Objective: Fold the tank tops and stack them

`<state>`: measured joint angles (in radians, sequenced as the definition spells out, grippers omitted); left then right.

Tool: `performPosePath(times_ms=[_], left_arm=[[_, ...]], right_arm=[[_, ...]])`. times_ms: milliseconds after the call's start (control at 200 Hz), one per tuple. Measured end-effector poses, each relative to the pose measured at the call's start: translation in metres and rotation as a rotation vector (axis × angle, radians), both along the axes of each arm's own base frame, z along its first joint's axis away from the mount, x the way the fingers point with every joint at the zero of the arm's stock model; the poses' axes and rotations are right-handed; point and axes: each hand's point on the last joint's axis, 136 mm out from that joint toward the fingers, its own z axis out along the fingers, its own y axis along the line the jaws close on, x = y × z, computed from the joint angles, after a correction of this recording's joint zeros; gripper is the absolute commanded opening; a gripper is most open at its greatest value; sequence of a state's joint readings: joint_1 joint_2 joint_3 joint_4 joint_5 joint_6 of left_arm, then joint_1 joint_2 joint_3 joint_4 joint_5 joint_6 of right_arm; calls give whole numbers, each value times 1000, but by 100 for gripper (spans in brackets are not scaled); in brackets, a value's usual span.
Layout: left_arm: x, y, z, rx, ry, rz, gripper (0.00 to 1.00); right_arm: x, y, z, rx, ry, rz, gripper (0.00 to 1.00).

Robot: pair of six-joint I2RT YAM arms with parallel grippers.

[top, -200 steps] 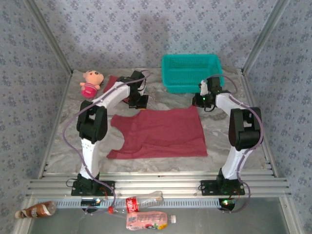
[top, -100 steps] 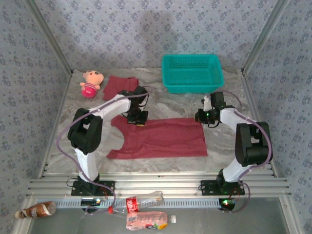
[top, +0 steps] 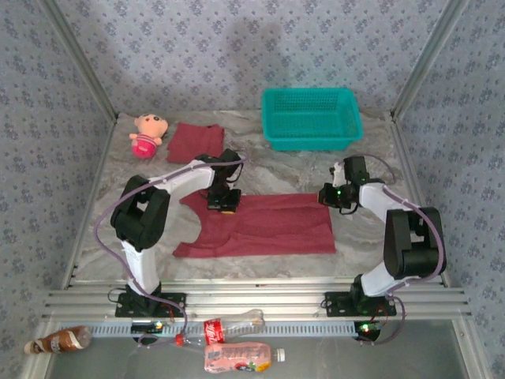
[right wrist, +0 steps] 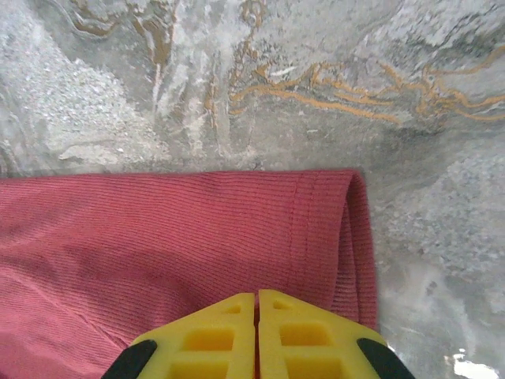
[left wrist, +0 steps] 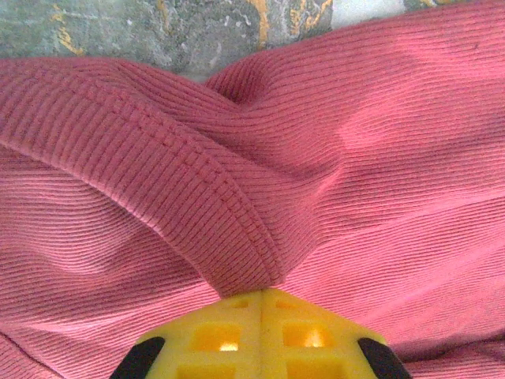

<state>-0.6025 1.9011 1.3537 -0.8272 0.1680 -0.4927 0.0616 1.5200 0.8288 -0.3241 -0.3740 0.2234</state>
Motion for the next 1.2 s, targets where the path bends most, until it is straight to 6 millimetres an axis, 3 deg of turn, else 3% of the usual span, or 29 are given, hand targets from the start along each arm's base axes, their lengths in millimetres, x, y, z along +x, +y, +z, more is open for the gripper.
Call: performPosePath(times_ms=[215, 380, 460, 625, 779, 914, 1004, 1129, 1199], left_arm=[[0, -2, 22, -40, -34, 15, 0], [-13, -11, 16, -60, -6, 10, 0], [-25, -12, 8, -53, 26, 3, 0], [-34, -10, -2, -35, 67, -11, 21], [-36, -2, 7, -29, 106, -14, 39], [-11, 20, 33, -38, 67, 35, 46], [21, 53, 48, -8, 6, 122, 47], [63, 103, 55, 59, -71, 256, 48], [83, 119, 53, 105, -90, 286, 48]], right_arm=[[0, -8, 20, -5, -51, -26, 9], [-13, -10, 5, -19, 19, -32, 13], [-20, -13, -3, -37, 60, -38, 20], [-34, -22, -21, -84, 176, -48, 39], [-47, -29, -15, -127, 236, -52, 41], [-25, -26, 20, -122, 115, -48, 46], [-5, -9, 41, -84, 7, -24, 50], [3, 28, 40, -43, -31, 50, 52], [4, 44, 33, -29, -27, 78, 53]])
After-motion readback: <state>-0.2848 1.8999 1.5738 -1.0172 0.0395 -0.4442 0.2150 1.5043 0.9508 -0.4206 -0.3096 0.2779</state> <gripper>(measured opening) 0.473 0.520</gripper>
